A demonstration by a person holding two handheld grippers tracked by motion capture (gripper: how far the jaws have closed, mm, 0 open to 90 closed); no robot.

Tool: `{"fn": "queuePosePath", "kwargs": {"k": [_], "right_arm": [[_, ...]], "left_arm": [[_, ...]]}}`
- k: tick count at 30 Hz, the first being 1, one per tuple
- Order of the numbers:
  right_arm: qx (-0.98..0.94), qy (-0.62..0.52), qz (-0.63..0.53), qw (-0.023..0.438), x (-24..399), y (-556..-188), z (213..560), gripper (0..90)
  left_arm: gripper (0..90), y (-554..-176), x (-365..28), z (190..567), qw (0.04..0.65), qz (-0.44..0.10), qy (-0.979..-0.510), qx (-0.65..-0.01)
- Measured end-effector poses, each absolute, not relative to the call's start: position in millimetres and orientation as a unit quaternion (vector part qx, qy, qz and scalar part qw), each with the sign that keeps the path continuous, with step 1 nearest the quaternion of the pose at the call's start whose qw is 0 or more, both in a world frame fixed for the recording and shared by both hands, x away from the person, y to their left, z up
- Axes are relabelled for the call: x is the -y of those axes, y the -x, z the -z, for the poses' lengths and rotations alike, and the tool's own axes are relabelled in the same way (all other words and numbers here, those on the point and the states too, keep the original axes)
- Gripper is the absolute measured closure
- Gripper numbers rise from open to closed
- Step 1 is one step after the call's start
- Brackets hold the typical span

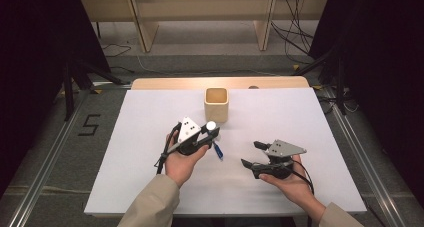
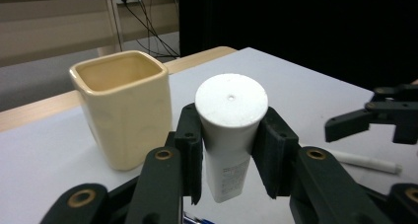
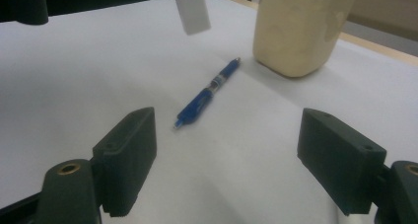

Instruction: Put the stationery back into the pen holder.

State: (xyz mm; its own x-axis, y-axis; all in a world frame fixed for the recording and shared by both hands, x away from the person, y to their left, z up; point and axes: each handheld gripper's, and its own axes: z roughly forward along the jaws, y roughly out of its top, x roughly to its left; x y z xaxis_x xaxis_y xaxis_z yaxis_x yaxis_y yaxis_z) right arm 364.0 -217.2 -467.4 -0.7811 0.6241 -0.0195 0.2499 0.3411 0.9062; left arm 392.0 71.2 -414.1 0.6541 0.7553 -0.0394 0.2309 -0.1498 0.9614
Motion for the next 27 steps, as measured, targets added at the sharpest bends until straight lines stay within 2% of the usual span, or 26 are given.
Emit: {"fn": "queuePosePath", "kwargs": {"k": [27], "right_arm": [[-0.787, -0.304, -0.502, 0.191, 240.8, -362.6, 469.8, 22.1]], "left_arm": [[67.0, -440.2, -75.6, 398.5, 0.544, -0.258, -0.716, -0.352]]}}
